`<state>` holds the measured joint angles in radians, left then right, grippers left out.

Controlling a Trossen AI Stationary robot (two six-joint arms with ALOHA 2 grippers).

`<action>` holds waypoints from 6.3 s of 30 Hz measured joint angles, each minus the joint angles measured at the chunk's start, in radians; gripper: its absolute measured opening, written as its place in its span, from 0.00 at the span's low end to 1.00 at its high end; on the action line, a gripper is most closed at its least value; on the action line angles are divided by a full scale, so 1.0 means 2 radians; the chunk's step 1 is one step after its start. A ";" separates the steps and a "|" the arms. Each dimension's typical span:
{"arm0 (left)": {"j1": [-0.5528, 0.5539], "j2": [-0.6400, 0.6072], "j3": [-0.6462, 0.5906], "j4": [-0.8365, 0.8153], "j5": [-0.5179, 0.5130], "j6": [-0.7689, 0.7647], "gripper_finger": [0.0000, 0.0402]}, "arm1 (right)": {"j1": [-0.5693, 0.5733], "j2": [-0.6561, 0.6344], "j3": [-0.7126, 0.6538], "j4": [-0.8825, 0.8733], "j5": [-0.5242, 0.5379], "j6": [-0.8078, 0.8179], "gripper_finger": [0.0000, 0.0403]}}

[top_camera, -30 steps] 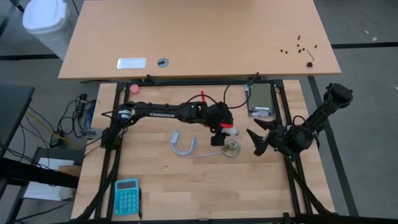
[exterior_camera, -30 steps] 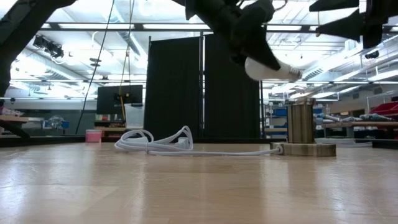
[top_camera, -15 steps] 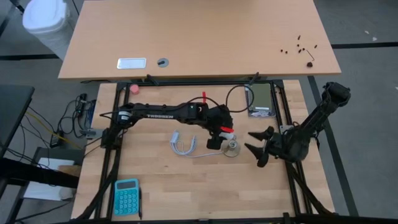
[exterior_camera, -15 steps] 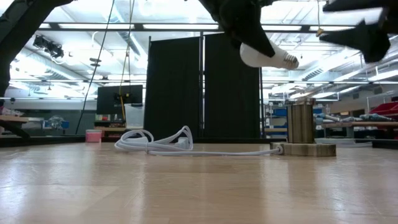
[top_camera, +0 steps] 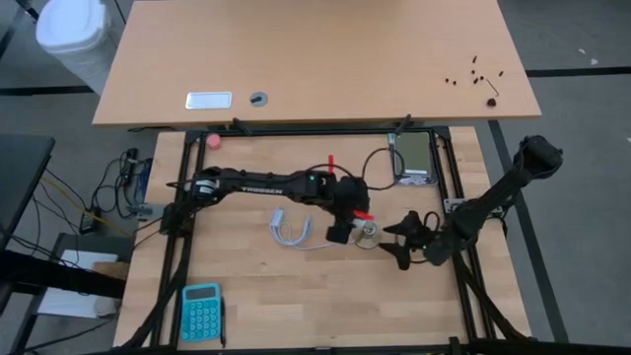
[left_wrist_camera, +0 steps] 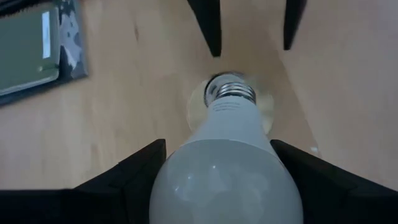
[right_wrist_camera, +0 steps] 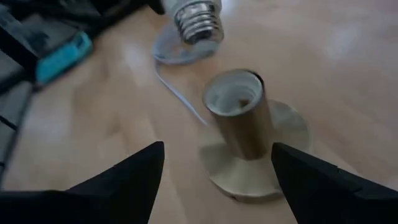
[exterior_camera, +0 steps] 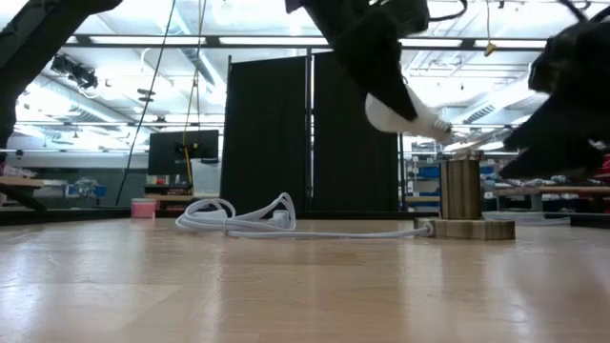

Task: Screw lightbulb
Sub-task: Insert the lightbulb into the lamp holder

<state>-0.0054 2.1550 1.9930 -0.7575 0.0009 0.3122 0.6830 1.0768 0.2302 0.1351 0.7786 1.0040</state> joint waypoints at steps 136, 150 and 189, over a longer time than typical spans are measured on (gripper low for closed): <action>-0.005 0.005 0.000 -0.166 -0.116 0.056 0.71 | -0.221 0.286 0.117 0.189 -0.051 -0.216 0.77; -0.008 0.005 0.000 -0.163 -0.143 0.174 0.71 | -0.239 0.288 0.117 0.230 -0.074 -0.269 0.77; -0.012 0.005 0.000 -0.150 -0.211 0.327 0.71 | -0.269 0.253 0.082 0.216 -0.085 -0.200 0.77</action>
<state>-0.0292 2.1647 1.9930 -1.0582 -0.4215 0.9660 0.1447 1.5826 0.3943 0.5673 0.6090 0.6044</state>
